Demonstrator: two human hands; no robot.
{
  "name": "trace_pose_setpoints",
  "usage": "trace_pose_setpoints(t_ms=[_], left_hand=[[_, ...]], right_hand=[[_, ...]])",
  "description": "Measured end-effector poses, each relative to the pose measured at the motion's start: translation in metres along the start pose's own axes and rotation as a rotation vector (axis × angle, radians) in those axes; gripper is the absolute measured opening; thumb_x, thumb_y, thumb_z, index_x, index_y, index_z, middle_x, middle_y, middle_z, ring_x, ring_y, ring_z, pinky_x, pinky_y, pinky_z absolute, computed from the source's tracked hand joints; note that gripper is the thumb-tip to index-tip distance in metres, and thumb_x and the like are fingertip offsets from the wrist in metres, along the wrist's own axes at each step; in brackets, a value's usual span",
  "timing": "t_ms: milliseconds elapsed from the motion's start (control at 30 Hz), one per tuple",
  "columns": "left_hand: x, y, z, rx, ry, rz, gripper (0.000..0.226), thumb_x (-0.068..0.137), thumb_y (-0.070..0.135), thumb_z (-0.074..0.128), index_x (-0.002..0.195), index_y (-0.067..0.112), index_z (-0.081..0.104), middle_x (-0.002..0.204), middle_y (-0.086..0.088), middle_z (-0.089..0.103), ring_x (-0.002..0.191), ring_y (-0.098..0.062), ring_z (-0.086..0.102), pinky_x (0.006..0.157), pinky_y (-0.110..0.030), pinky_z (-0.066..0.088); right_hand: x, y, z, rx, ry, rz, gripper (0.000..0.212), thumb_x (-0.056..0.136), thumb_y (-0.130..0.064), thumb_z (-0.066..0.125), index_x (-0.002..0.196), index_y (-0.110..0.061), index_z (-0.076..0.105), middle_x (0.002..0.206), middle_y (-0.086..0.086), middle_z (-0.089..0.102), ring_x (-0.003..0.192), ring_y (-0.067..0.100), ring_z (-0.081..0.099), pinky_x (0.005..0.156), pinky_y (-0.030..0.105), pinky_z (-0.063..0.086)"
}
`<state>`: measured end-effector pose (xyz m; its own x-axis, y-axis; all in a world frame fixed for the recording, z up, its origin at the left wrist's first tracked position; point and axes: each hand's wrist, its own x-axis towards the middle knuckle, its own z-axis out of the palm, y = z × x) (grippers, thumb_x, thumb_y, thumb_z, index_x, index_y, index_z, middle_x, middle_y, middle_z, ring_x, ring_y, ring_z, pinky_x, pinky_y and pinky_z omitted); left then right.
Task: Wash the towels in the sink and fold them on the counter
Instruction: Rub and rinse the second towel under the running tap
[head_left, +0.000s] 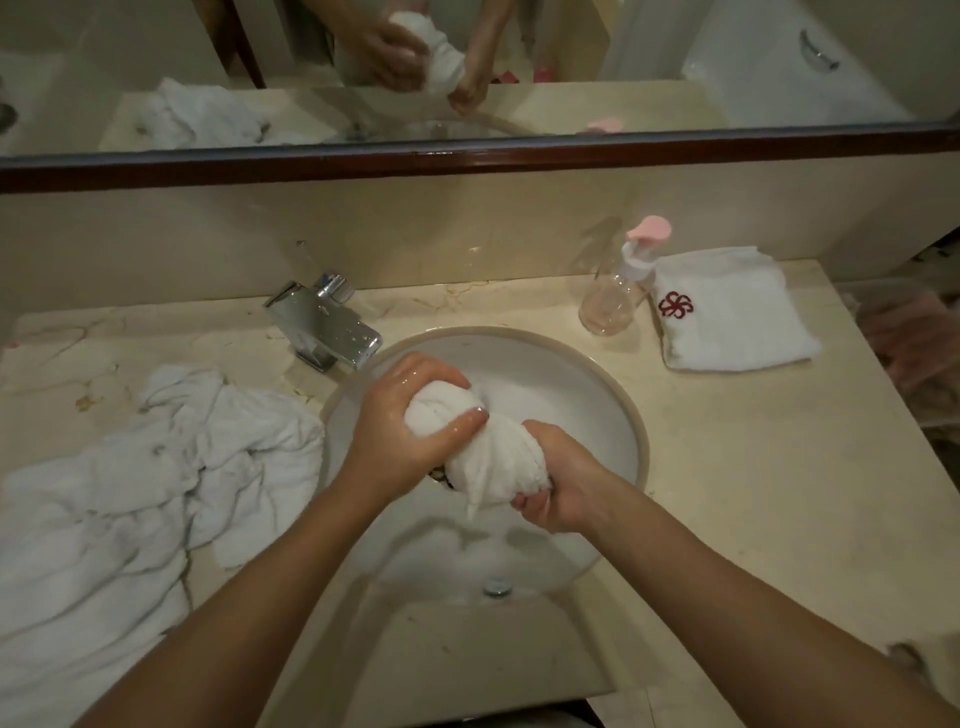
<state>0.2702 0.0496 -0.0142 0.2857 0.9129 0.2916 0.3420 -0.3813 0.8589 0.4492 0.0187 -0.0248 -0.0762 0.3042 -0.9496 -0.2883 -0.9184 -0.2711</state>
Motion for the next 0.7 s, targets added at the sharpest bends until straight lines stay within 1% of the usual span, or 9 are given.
trace_pose_setpoints(t_ms=[100, 167, 233, 300, 400, 467, 533, 633, 700], left_hand=[[-0.006, 0.004, 0.019, -0.095, 0.330, -0.292, 0.019, 0.090, 0.036, 0.059, 0.080, 0.020, 0.063, 0.075, 0.014, 0.063, 0.073, -0.001, 0.058, 0.066, -0.013, 0.043], [-0.007, 0.000, 0.034, -0.183, 0.489, -0.526, 0.028, 0.097, 0.033, 0.057, 0.072, 0.019, 0.057, 0.065, 0.013, 0.057, 0.065, -0.002, 0.053, 0.061, -0.016, 0.041], [-0.003, -0.004, 0.047, -0.318, 0.614, -0.800, 0.032, 0.096, 0.036, 0.056, 0.070, 0.018, 0.058, 0.066, 0.011, 0.057, 0.069, -0.010, 0.056, 0.064, -0.027, 0.044], [0.003, -0.012, 0.054, -0.509, 0.697, -1.021, 0.026, 0.093, 0.032, 0.055, 0.073, 0.016, 0.062, 0.073, 0.003, 0.061, 0.072, -0.018, 0.058, 0.063, -0.030, 0.045], [0.012, -0.021, 0.056, -0.618, 0.681, -1.222, 0.020, 0.086, 0.026, 0.052, 0.085, 0.012, 0.067, 0.082, -0.005, 0.064, 0.070, -0.023, 0.058, 0.056, -0.025, 0.044], [0.015, -0.022, 0.057, -0.680, 0.660, -1.279, 0.025, 0.084, 0.024, 0.050, 0.094, 0.010, 0.068, 0.087, -0.007, 0.066, 0.074, -0.026, 0.062, 0.065, -0.032, 0.050], [0.016, -0.018, 0.056, -0.754, 0.630, -1.293, 0.023, 0.089, 0.019, 0.046, 0.095, 0.009, 0.066, 0.087, -0.009, 0.065, 0.075, -0.028, 0.063, 0.070, -0.039, 0.055], [0.015, -0.018, 0.056, -0.853, 0.562, -1.327, 0.025, 0.088, 0.006, 0.038, 0.097, 0.005, 0.062, 0.087, -0.016, 0.063, 0.070, -0.031, 0.061, 0.057, -0.036, 0.056], [0.011, -0.019, 0.057, -0.862, 0.519, -1.344, 0.028, 0.088, 0.007, 0.038, 0.101, 0.005, 0.062, 0.093, -0.018, 0.064, 0.074, -0.031, 0.062, 0.050, -0.033, 0.054]], right_hand=[[-0.004, 0.004, 0.013, 0.099, 0.144, -0.166, 0.024, 0.090, -0.019, 0.044, 0.076, -0.009, 0.059, 0.054, 0.006, 0.056, 0.040, 0.018, 0.046, 0.033, 0.017, 0.028], [-0.002, 0.006, 0.023, 0.128, 0.286, -0.383, 0.022, 0.091, -0.018, 0.045, 0.073, -0.009, 0.056, 0.064, 0.009, 0.057, 0.048, 0.022, 0.049, 0.037, 0.021, 0.033], [0.004, 0.003, 0.031, 0.086, 0.420, -0.568, 0.022, 0.087, -0.018, 0.047, 0.067, -0.012, 0.049, 0.067, 0.007, 0.053, 0.059, 0.024, 0.050, 0.045, 0.026, 0.039], [0.007, -0.001, 0.035, -0.045, 0.556, -0.701, 0.028, 0.087, -0.018, 0.049, 0.060, -0.014, 0.042, 0.061, 0.003, 0.046, 0.060, 0.021, 0.045, 0.053, 0.032, 0.039], [0.010, -0.010, 0.034, -0.250, 0.657, -0.878, 0.035, 0.089, -0.019, 0.048, 0.057, -0.015, 0.034, 0.055, -0.002, 0.034, 0.055, 0.016, 0.031, 0.055, 0.033, 0.027], [0.015, -0.015, 0.033, -0.354, 0.674, -0.956, 0.036, 0.088, -0.019, 0.049, 0.057, -0.014, 0.031, 0.054, -0.002, 0.032, 0.054, 0.017, 0.027, 0.054, 0.034, 0.022], [0.019, -0.019, 0.032, -0.436, 0.682, -1.000, 0.038, 0.089, -0.016, 0.051, 0.057, -0.014, 0.030, 0.053, -0.001, 0.030, 0.053, 0.017, 0.026, 0.053, 0.034, 0.020], [0.019, -0.020, 0.030, -0.560, 0.700, -1.017, 0.039, 0.088, -0.019, 0.050, 0.055, -0.017, 0.029, 0.051, -0.002, 0.029, 0.050, 0.016, 0.026, 0.050, 0.034, 0.019], [0.021, -0.018, 0.025, -0.602, 0.712, -0.964, 0.039, 0.089, -0.019, 0.051, 0.056, -0.015, 0.030, 0.053, -0.001, 0.031, 0.051, 0.016, 0.027, 0.050, 0.034, 0.019]])
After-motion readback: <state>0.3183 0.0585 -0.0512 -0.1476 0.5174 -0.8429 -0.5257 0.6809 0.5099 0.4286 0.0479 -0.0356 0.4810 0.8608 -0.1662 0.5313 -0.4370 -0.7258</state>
